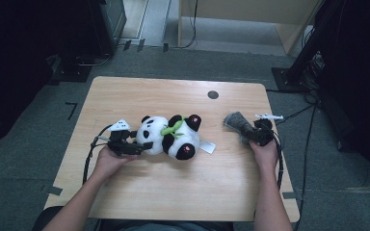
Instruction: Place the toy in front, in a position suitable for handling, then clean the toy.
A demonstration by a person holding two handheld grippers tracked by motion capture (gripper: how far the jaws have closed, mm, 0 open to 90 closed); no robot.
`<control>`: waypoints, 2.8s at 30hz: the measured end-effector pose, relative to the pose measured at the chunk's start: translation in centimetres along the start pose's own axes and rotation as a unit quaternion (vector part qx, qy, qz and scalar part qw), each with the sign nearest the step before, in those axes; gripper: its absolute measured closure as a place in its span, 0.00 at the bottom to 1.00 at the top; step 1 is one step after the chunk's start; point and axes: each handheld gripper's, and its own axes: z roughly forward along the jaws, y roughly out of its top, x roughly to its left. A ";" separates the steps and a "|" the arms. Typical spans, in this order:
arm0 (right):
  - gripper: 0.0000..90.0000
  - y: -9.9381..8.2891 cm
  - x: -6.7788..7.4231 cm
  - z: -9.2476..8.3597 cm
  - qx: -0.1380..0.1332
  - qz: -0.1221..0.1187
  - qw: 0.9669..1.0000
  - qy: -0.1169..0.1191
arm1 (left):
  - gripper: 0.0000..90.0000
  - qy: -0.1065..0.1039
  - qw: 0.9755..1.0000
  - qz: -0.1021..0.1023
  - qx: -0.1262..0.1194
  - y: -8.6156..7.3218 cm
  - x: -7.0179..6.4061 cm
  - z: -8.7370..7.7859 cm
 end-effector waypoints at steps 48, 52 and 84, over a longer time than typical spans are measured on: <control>0.81 7.7 11.2 -4.1 -0.052 -0.123 0.987 0.086 | 0.25 0.006 1.000 -0.002 -0.010 -0.3 -0.3 -0.2; 0.81 8.7 12.6 -4.2 -0.056 -0.131 0.985 0.098 | 0.25 0.009 1.000 -0.006 0.000 0.0 -0.5 -0.2; 0.81 10.4 25.8 0.3 -0.003 -0.236 0.952 0.196 | 0.26 0.016 1.000 0.000 0.006 0.4 -1.2 0.3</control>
